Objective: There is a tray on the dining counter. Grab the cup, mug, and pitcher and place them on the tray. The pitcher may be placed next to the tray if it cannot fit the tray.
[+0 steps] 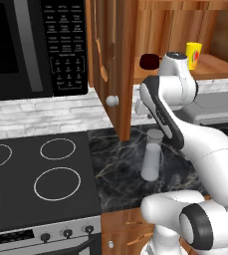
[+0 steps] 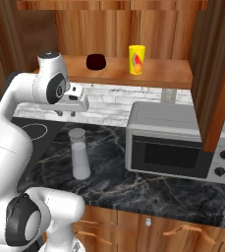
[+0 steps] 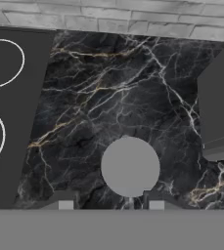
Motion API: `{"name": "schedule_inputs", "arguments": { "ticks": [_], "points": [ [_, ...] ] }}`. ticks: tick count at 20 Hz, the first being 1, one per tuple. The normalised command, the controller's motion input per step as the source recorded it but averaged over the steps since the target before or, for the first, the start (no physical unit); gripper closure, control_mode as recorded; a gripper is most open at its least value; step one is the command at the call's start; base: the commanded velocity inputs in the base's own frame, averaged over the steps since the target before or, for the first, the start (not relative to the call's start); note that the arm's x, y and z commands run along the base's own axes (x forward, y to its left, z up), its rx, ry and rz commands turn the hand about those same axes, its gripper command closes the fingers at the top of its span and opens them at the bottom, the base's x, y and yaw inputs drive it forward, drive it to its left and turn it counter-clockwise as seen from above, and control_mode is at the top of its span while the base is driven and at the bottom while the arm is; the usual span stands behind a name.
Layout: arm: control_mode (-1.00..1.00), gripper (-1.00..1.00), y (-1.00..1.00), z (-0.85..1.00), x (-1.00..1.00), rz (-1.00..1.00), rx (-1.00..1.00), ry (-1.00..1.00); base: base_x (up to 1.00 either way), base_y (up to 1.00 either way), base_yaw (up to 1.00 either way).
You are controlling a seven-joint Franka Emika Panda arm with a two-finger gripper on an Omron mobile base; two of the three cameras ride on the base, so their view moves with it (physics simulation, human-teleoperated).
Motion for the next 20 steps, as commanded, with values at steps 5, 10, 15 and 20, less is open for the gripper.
{"name": "schedule_inputs", "arguments": {
  "ticks": [5,10,15,20],
  "points": [
    [-1.00,-1.00,0.00,0.00,0.00,0.00,0.00,-0.04,0.00,0.00,0.00],
    [-1.00,-1.00,-0.03,0.00,0.00,0.00,0.00,-0.04,0.00,0.00,0.00],
    [-1.00,-1.00,-0.16,0.06,0.00,0.00,0.00,-0.05,0.00,0.00,0.00],
    [-1.00,-1.00,-0.22,0.16,0.00,0.00,0.00,-0.05,0.00,0.00,0.00]
  ]
}}
